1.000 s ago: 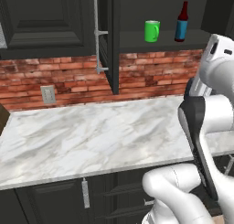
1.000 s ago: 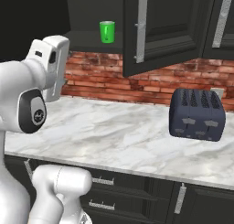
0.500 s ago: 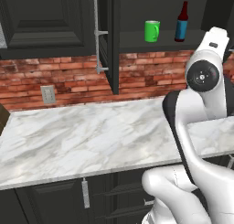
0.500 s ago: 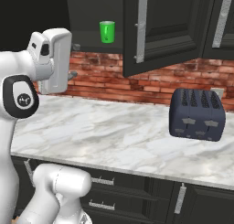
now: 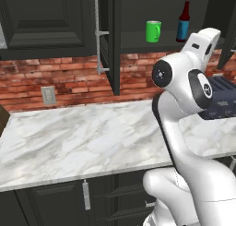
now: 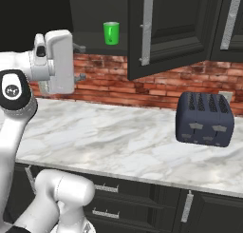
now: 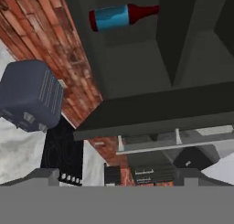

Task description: Open the cabinet directly in front. Then move the beer and the mug to the dining counter with the jar on it.

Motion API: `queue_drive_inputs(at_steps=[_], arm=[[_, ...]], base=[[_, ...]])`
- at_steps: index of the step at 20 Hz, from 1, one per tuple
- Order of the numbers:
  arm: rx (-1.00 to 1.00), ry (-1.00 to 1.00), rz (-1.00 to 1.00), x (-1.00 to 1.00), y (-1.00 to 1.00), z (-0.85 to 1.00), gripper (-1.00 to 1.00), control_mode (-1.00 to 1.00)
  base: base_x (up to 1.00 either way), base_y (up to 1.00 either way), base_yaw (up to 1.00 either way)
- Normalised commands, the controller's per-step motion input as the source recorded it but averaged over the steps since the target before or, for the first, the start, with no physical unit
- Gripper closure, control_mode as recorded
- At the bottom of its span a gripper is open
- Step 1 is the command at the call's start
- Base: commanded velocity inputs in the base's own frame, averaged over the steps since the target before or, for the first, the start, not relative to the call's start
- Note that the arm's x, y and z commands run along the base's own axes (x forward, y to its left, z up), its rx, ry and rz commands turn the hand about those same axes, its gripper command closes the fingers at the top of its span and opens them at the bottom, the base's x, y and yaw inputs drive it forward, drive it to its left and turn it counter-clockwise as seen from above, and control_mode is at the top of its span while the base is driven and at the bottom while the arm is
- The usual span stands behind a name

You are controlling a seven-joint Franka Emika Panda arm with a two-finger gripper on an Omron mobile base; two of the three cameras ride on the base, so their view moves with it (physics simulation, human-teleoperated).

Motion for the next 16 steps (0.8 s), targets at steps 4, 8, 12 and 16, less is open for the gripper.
queue_drive_inputs(at_steps=[4, 8, 12, 16], arm=[[0.0, 0.02, -0.28, 0.02, -0.11, 0.0, -1.0, -1.0], [0.0, 0.0, 0.0, 0.07, 0.0, 0.0, -1.0, -1.0], [0.0, 0.0, 0.01, 0.65, -0.06, 0.0, -1.0, -1.0], [0.01, 0.0, 0.04, 0.74, -0.36, 0.0, -1.0, -1.0]], base=[[0.0, 0.0, 0.0], [0.0, 0.0, 0.0], [0.0, 0.0, 0.0], [0.0, 0.0, 0.0]])
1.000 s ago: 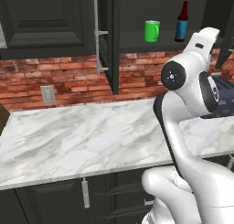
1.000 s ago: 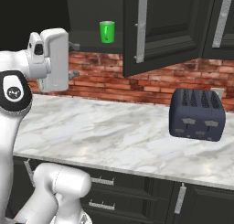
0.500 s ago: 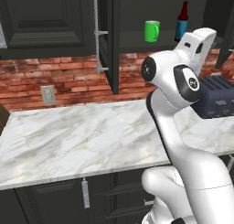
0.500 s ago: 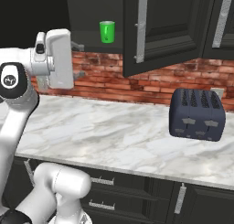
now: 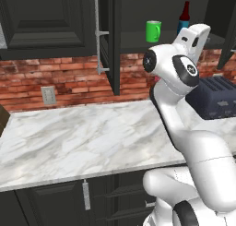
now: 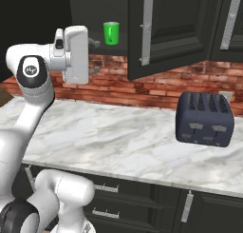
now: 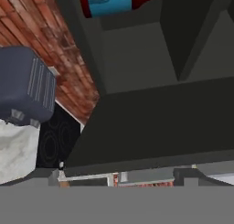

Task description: Open the cabinet directly in front. Then move the beer and the mug to the dining counter with the jar on it.

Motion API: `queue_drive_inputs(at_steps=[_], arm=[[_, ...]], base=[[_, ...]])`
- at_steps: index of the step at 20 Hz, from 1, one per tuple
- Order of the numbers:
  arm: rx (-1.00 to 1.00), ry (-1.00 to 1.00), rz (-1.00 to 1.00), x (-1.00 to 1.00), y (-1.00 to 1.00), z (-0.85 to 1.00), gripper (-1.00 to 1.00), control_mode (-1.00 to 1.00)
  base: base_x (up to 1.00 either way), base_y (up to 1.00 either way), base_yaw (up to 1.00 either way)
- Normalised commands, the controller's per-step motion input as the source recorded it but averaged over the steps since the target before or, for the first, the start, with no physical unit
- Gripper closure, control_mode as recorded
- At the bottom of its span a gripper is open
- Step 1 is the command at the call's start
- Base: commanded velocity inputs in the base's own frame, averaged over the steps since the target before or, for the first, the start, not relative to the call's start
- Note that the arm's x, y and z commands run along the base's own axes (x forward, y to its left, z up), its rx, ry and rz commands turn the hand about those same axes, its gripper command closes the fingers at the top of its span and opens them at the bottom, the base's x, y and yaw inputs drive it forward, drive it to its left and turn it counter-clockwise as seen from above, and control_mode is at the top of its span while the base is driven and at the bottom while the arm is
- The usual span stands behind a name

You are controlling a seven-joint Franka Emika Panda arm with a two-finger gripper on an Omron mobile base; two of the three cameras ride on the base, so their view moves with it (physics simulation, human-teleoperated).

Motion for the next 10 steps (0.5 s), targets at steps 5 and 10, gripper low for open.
queue_drive_inputs(at_steps=[5, 10], arm=[[0.01, 0.0, 0.01, 0.62, -0.58, 0.0, -1.0, -1.0], [0.0, 0.0, 0.0, 0.63, -0.56, 0.0, -1.0, -1.0]], base=[[0.0, 0.0, 0.0], [0.0, 0.0, 0.0]])
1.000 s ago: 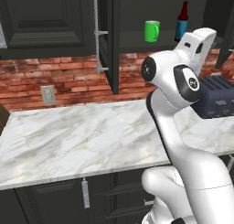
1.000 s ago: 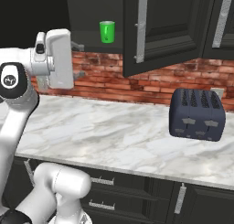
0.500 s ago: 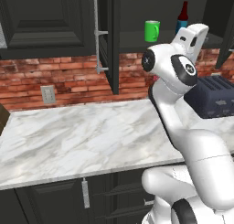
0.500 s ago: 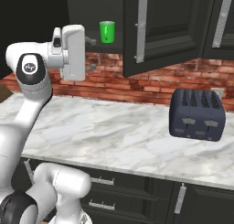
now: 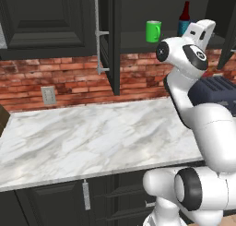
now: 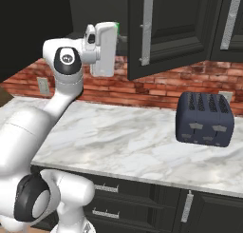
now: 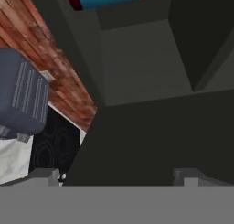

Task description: Open the cabinet directly in front. Then move the beer and the mug to the dining counter with the jar on it.

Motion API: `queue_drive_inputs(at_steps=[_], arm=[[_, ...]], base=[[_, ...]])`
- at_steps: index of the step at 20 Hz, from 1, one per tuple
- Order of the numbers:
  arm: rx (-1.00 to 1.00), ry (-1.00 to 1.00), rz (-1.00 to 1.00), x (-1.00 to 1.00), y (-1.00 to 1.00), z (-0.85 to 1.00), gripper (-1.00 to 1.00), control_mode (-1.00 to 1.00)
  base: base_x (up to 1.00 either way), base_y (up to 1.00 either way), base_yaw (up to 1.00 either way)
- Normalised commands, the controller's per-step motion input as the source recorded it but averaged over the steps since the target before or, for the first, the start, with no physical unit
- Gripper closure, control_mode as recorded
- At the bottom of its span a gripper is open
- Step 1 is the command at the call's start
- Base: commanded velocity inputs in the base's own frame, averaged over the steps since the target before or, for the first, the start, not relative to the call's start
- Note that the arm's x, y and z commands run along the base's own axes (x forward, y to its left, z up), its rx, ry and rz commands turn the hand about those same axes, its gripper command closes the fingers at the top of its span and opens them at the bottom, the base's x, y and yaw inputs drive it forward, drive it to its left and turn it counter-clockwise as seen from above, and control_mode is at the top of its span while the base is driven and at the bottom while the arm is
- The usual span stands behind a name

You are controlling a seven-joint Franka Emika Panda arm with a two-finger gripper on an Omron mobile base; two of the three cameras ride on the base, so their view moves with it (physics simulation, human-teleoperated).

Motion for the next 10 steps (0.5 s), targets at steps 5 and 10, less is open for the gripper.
queue_drive_inputs(at_steps=[5, 10], arm=[[0.0, 0.0, 0.0, 0.27, -0.82, 0.0, -1.0, -1.0], [0.0, 0.0, -0.01, 0.0, -0.99, 0.0, -1.0, -1.0]], base=[[0.0, 0.0, 0.0], [0.0, 0.0, 0.0]])
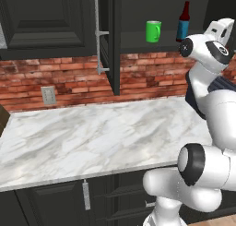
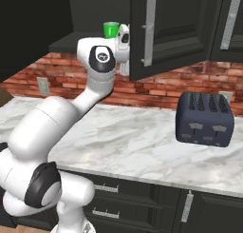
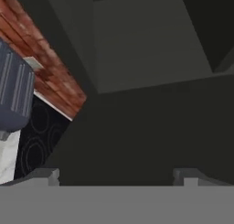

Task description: Open the cabinet directly in front. Then move the beer and the mug to the dining counter with the jar on it.

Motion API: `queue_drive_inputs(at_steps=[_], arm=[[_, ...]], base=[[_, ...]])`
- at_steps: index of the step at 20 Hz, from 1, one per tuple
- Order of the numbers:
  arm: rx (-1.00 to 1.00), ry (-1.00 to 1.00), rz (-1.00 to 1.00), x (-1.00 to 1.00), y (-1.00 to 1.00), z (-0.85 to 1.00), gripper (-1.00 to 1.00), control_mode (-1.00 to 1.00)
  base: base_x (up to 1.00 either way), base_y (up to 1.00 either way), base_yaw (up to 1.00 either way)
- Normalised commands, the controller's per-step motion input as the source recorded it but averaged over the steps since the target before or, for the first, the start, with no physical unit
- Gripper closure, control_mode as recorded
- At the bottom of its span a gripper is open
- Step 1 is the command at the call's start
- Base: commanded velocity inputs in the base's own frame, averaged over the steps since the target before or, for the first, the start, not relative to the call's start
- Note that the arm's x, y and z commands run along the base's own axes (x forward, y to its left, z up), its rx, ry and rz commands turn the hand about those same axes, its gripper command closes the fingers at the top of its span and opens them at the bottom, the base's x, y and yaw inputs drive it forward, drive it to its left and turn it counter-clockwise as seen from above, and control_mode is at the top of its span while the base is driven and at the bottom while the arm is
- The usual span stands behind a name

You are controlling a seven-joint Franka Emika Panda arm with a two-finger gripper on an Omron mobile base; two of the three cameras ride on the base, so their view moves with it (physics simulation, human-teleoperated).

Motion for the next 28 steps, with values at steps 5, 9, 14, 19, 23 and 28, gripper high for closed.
queue_drive_inputs(at_steps=[5, 9, 14, 19, 23, 28], arm=[[0.01, 0.0, -0.09, -0.4, -1.0, 0.0, -1.0, -1.0], [0.03, 0.0, -0.16, -0.64, -1.0, 0.0, -1.0, -1.0], [0.07, -0.01, -0.11, -0.18, -1.0, 0.0, -1.0, -1.0], [0.04, -0.02, 0.0, -0.09, -0.24, 0.0, -1.0, -1.0], [0.04, -0.1, 0.0, -0.73, 0.83, 0.0, -1.0, -1.0], [0.2, -0.09, 0.0, -0.64, 1.0, 0.0, -1.0, -1.0]], base=[[0.0, 0.0, 0.0], [0.0, 0.0, 0.0], [0.0, 0.0, 0.0], [0.0, 0.0, 0.0], [0.0, 0.0, 0.0], [0.0, 0.0, 0.0]])
